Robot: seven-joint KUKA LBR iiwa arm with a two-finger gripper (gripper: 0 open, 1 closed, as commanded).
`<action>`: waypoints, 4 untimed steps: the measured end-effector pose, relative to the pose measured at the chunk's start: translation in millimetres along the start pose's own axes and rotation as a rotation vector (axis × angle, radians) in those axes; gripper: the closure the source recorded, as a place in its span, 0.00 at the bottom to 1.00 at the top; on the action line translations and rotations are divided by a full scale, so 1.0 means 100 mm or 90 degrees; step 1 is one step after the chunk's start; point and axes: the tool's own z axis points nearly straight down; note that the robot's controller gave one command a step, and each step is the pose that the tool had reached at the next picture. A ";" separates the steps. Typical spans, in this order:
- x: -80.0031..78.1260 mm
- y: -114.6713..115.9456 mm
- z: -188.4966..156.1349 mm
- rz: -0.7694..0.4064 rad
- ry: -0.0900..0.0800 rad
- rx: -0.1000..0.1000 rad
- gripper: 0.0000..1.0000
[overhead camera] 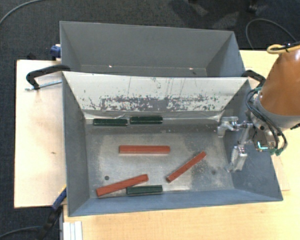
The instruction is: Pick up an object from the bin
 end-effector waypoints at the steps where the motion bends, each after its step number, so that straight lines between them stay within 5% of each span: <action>1: -0.13 0.40 0.91 -0.359 -0.001 0.000 0.00; 2: -0.31 0.76 1.40 -0.410 -0.005 0.001 0.00; 3: -0.30 0.74 1.39 -0.409 -0.005 0.002 1.00; 4: -0.38 0.47 0.07 -0.438 -0.012 0.006 1.00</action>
Offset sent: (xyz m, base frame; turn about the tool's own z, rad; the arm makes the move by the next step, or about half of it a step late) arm 0.0127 0.0381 -0.0900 -0.5632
